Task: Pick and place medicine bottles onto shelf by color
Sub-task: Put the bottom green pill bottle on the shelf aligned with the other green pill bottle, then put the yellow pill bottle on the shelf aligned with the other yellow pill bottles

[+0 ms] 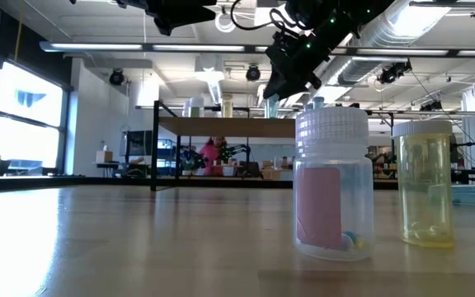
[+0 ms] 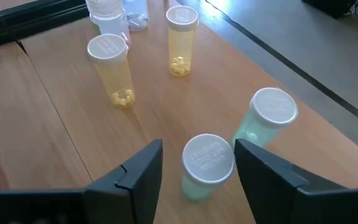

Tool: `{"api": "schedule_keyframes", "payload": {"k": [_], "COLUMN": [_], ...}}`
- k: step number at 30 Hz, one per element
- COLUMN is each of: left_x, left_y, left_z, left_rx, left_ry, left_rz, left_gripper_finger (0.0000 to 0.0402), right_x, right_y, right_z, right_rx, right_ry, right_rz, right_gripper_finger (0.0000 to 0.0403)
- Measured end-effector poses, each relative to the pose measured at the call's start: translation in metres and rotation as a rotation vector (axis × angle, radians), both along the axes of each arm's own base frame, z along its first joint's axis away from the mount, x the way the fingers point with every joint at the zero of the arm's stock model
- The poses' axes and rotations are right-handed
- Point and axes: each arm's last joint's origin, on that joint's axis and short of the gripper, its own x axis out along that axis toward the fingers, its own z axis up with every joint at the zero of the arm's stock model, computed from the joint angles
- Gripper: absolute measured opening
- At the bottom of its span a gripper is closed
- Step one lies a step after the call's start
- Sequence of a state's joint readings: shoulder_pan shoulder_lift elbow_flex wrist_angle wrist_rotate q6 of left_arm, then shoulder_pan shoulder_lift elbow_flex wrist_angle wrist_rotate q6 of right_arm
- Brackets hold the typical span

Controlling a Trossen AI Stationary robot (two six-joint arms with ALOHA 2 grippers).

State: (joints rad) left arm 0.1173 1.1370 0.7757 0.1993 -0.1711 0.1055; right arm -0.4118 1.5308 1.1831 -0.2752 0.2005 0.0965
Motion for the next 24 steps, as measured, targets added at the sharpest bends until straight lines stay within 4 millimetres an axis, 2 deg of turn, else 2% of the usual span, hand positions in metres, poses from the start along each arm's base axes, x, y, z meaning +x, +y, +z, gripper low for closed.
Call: {"api": "schedule_keyframes", "payload": {"k": [6, 12, 18, 24], "left_x": [0.000, 0.000, -0.001, -0.001], "left_y": [0.000, 0.000, 0.000, 0.000], "left_z": [0.000, 0.000, -0.004, -0.007], "left_rx": [0.000, 0.001, -0.005, -0.025], "left_ry": [0.001, 0.001, 0.044, 0.072], "left_rz": [0.000, 0.000, 0.000, 0.003], "left_gripper_finger": [0.0216, 0.0216, 0.0216, 0.0216], "right_x": [-0.003, -0.017, -0.039, -0.056], "right_y": [0.002, 0.008, 0.028, 0.058], "right_z": [0.007, 0.028, 0.049, 0.055], "right_rx": [-0.014, -0.037, 0.002, 0.064], "right_ry": [-0.018, -0.078, -0.093, -0.021], "right_rz": [0.005, 0.003, 0.039, 0.136], "right_gripper_finger": [0.0199, 0.0200, 0.0200, 0.0200]}}
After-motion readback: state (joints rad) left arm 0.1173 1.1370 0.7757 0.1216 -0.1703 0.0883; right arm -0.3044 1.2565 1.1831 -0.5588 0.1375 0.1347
